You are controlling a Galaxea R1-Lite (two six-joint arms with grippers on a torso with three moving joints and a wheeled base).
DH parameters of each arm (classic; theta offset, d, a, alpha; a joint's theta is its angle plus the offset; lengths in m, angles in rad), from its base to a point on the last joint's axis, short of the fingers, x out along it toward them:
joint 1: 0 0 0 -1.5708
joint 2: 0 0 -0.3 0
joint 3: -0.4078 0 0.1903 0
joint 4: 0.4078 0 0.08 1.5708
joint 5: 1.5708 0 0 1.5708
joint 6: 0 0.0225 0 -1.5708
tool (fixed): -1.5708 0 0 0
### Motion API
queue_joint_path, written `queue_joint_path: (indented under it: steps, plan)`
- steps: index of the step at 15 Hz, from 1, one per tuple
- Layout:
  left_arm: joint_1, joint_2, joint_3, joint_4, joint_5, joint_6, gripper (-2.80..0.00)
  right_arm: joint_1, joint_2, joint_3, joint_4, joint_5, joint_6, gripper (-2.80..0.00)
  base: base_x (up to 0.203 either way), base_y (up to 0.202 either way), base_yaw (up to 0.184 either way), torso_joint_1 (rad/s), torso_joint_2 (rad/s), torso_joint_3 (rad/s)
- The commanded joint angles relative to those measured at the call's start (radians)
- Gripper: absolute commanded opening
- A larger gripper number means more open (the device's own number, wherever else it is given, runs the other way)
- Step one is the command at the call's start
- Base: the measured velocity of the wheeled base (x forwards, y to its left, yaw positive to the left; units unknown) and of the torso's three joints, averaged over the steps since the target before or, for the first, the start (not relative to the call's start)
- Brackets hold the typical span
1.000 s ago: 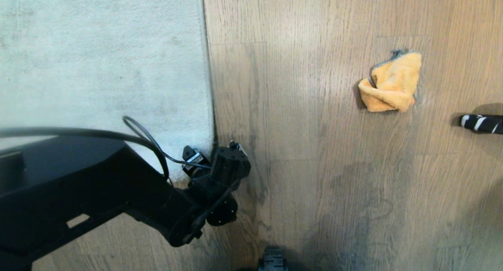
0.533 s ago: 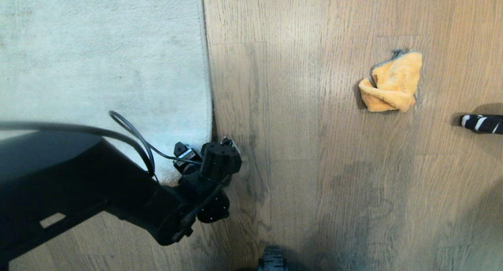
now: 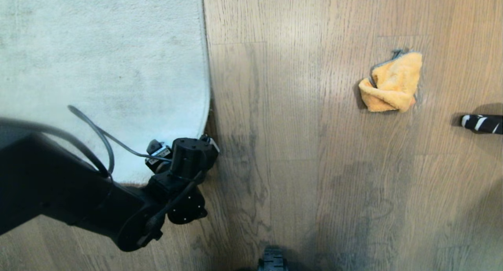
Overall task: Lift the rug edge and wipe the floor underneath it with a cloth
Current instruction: Lift up the carpet
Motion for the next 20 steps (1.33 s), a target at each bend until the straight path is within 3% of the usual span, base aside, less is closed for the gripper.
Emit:
queue_joint_path:
  steps: [1, 3, 6, 8, 12, 15, 17, 20]
  plan:
    - [0.03, -0.075, 0.045, -0.006, 0.002, 0.004, 0.0, 0.0, 0.0, 0.0, -0.001, -0.001, 0.0, -2.8, 0.0, 0.0, 0.0, 0.0, 0.0, 0.0]
    - [0.063, -0.12, 0.082, -0.005, -0.014, 0.005, 0.0, 0.0, 0.0, 0.0, -0.001, -0.001, 0.0, -2.8, 0.0, 0.0, 0.0, 0.0, 0.0, 0.0]
    - [0.112, -0.132, 0.101, -0.008, -0.135, 0.004, 0.0, 0.0, 0.0, 0.0, -0.001, -0.001, 0.0, -2.8, 0.0, 0.0, 0.0, 0.0, 0.0, 0.0]
    - [0.118, -0.115, 0.099, -0.05, -0.17, 0.004, 0.0, 0.0, 0.0, 0.0, -0.001, -0.001, 0.0, -2.8, 0.0, 0.0, 0.0, 0.0, 0.0, 0.0]
    - [0.112, 0.043, 0.098, -0.309, -0.221, 0.017, 0.0, 0.0, 0.0, 0.0, -0.001, 0.0, 0.0, -2.8, 0.0, 0.0, 0.0, 0.0, 0.0, 0.0]
    - [0.1, 0.162, 0.075, -0.58, -0.235, 0.114, 0.0, 0.0, 0.0, 0.0, -0.001, -0.001, 0.0, -2.8, 0.0, 0.0, 0.0, 0.0, 0.0, 0.0]
    - [0.092, 0.192, 0.018, -0.644, -0.238, 0.144, 0.0, 0.0, 0.0, 0.0, -0.001, 0.0, 0.0, -2.8, 0.0, 0.0, 0.0, 0.0, 0.0, 0.0]
    - [0.085, 0.171, -0.017, -0.647, -0.238, 0.149, 0.0, 0.0, 0.0, 0.0, -0.001, -0.001, 0.0, -2.8, 0.0, 0.0, 0.0, 0.0, 0.0, 0.0]
